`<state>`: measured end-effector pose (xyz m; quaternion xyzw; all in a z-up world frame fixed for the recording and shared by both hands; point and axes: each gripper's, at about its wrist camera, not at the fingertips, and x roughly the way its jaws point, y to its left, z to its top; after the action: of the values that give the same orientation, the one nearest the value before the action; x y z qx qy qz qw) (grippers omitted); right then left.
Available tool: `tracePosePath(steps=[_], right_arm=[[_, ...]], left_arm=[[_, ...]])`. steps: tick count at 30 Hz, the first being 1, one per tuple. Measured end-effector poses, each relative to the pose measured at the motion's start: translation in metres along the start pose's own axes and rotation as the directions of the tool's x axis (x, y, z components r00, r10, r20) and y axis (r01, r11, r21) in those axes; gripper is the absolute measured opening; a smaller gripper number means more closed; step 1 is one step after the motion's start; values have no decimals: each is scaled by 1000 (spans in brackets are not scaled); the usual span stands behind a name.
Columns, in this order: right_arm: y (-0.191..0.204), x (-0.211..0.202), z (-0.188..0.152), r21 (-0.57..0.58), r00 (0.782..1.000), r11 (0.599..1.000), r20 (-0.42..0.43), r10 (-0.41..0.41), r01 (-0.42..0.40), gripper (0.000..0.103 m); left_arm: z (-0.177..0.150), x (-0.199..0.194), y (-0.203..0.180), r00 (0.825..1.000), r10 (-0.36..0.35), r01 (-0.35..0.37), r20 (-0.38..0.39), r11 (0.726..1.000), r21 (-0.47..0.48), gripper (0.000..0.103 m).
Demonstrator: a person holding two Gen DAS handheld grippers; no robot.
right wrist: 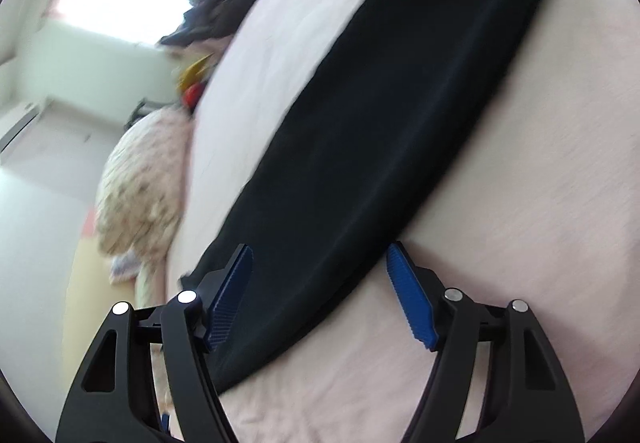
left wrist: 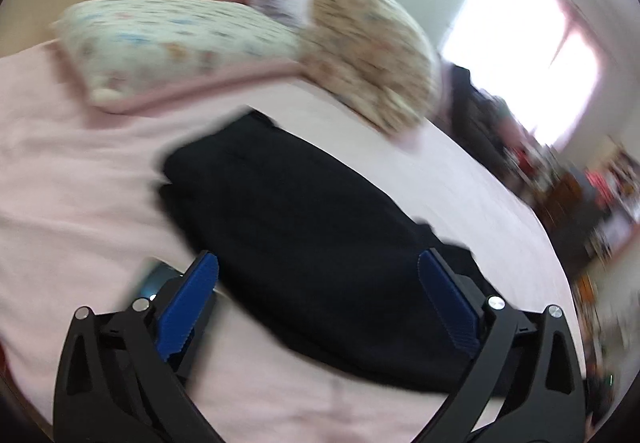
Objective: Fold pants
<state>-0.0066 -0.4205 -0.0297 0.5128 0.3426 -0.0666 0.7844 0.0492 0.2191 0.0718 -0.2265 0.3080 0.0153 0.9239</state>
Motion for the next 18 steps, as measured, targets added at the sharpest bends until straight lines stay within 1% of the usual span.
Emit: tracePosePath(steps=[2,3,4,5,8,9,10,11,12,13,14,15,16,17,18], right_arm=[[-7,0,9,47,1000,999,26,-18,16,60],[-9,2,13,51,999,999,35,-20,18,52],[-11,4,17,47,998,998,45,-36,34,23],[-16,8,21,53,997,997,55,-53,50,12],[-37,14,24,131,998,991,64,1,-10,10],[-37,15,23,115,998,993,63,5,-13,10],[-35,14,23,81,998,997,60,0,-5,12],[-32,11,23,43,999,999,46,-5,3,16],[-31,7,23,33,1000,999,29,-5,4,20],[-31,3,24,32,1000,999,11,3,-4,35],[-33,-11,26,45,999,998,32,33,-34,53],[-35,-21,29,54,997,998,73,41,-45,64],[-38,-35,32,60,990,997,136,38,-47,78],[-43,-53,40,58,976,998,218,14,-27,79],[-47,-67,47,62,962,998,272,-8,-10,79]], left_arm=[[-11,8,-18,999,-37,38,-30,998,41,101],[-20,14,-27,997,-58,61,-49,997,56,101],[-25,18,-32,995,-70,74,-64,995,61,101],[-30,24,-38,993,-83,88,-80,994,62,101],[-47,33,-45,983,-138,143,-121,989,36,101],[-53,33,-45,979,-159,164,-127,986,25,101],[-57,36,-44,976,-172,175,-131,984,13,101],[-60,38,-44,974,-183,185,-132,983,6,101],[-66,40,-43,971,-199,200,-130,980,-3,101],[-71,42,-42,971,-203,204,-127,979,-4,101],[-76,44,-41,972,-204,206,-118,979,2,101],[-78,47,-43,973,-203,205,-109,979,14,101],[-82,47,-42,974,-203,207,-97,978,33,101],[-86,49,-45,977,-201,206,-78,977,62,101],[-89,49,-45,977,-201,206,-71,976,73,101]])
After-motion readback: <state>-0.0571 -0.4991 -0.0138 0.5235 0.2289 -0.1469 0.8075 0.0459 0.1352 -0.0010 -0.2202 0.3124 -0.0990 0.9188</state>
